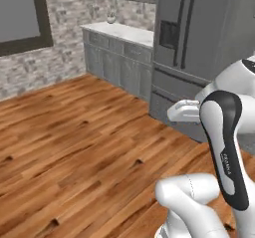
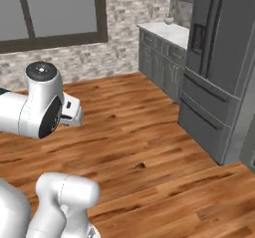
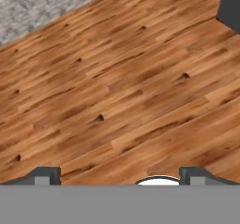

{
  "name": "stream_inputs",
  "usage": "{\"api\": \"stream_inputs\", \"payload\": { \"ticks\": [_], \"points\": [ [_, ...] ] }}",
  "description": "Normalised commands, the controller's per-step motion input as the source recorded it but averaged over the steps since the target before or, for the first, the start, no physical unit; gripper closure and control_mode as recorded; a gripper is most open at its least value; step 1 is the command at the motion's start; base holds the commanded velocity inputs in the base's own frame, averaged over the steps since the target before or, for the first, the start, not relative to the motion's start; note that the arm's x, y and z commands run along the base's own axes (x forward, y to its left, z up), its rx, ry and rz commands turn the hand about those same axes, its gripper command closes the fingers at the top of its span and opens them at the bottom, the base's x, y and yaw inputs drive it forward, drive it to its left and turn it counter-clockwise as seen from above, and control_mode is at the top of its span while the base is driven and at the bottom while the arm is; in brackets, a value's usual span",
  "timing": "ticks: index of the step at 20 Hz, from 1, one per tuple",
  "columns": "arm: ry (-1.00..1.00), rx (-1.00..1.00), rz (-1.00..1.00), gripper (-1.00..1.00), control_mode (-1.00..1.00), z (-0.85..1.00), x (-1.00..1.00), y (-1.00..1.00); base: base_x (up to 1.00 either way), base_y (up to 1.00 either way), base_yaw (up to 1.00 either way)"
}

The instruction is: Place the pitcher and cup on the dining counter for serving.

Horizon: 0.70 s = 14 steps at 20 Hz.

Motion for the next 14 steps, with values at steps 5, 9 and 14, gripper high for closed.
{"api": "stream_inputs", "payload": {
  "ticks": [5, 9, 14],
  "points": [
    [0.00, 0.00, 0.00, -1.00, 1.00, 0.00, 0.00, 0.00, 0.44, 0.00, -0.76],
    [0.00, 0.00, 0.00, -1.00, 1.00, 0.00, 0.00, 0.00, 0.59, 0.00, -0.70],
    [0.00, 0.00, 0.00, -1.00, 1.00, 0.00, 0.00, 0.00, 0.97, 0.00, -0.52]
  ]
}}
